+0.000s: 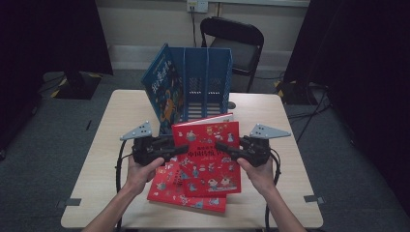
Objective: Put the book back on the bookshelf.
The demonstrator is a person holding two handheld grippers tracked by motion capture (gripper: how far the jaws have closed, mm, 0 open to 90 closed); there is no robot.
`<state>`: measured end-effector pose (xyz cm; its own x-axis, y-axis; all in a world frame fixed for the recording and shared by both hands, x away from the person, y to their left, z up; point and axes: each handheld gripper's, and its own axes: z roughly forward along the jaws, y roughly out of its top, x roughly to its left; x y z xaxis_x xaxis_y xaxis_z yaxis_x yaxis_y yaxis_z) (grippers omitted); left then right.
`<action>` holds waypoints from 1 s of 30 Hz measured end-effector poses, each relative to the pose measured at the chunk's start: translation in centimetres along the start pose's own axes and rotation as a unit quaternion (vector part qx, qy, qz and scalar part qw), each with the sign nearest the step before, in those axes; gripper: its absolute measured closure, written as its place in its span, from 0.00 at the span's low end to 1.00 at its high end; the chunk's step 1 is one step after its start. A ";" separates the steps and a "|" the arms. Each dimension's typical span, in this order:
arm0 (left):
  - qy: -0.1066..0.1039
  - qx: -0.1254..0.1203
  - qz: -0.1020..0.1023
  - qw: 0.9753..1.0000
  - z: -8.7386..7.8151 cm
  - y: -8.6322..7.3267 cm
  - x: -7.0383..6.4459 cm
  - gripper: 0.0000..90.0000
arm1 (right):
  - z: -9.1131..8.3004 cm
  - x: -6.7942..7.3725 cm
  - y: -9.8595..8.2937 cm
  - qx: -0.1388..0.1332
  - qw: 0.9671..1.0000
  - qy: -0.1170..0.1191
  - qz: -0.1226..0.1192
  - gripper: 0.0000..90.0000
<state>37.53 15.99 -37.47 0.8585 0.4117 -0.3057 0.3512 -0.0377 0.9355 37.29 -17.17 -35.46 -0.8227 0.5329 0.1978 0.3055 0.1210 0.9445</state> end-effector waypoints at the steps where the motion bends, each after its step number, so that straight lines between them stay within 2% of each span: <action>1: -0.003 0.002 0.002 1.000 0.1 0.0 -0.1 0.61 | -0.2 0.0 -0.1 0.003 1.000 -0.002 -0.003 0.65; 4: -0.014 0.012 0.009 1.000 0.6 -0.2 -0.4 0.62 | -0.6 0.3 -0.3 0.004 1.000 -0.001 -0.009 0.65; 8: -0.027 0.035 0.030 0.999 1.5 -0.5 -1.3 0.65 | -1.2 0.6 -0.8 -0.002 1.000 -0.002 -0.012 0.64; 11: -0.024 0.036 0.038 0.998 2.1 -0.7 -1.9 0.68 | -1.6 1.0 -1.1 -0.001 1.000 -0.002 -0.019 0.63; 13: -0.027 0.044 0.041 0.998 2.3 -0.7 -2.1 0.69 | -1.8 1.2 -1.2 0.001 1.000 -0.005 -0.028 0.62; 15: -0.019 0.058 0.060 0.996 2.7 -0.8 -2.6 0.69 | -1.9 1.5 -1.3 0.004 0.999 -0.009 -0.037 0.62; 16: -0.024 0.064 0.060 0.996 2.8 -0.8 -2.6 0.68 | -2.0 1.6 -1.3 0.005 0.999 -0.010 -0.039 0.61; 17: -0.038 0.070 0.050 0.996 3.2 -1.0 -2.7 0.68 | -2.0 1.6 -1.4 0.004 0.999 -0.010 -0.039 0.61; 19: -0.038 0.071 0.055 0.995 3.8 -1.5 -2.9 0.68 | -2.1 1.6 -1.6 0.001 0.999 0.000 -0.032 0.60; 21: -0.048 0.066 0.042 0.996 4.0 -1.7 -2.8 0.70 | -2.2 1.7 -1.7 0.002 0.999 -0.006 -0.032 0.59; 23: -0.046 0.067 0.042 0.996 4.0 -1.7 -2.7 0.71 | -2.2 1.6 -1.7 0.003 0.999 -0.005 -0.034 0.59; 27: -0.043 0.069 0.045 0.996 3.8 -1.8 -2.8 0.74 | -2.1 1.6 -1.8 0.009 0.999 -0.025 -0.042 0.55; 30: -0.044 0.069 0.044 0.996 3.8 -1.8 -2.9 0.75 | -2.1 1.5 -1.7 0.013 0.999 -0.021 -0.042 0.53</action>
<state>35.83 11.35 -38.92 0.9156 0.3201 -0.2433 0.3158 -0.1980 0.9279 34.47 -18.35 -36.23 -0.8258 0.5540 0.1060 0.2485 0.1886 0.9501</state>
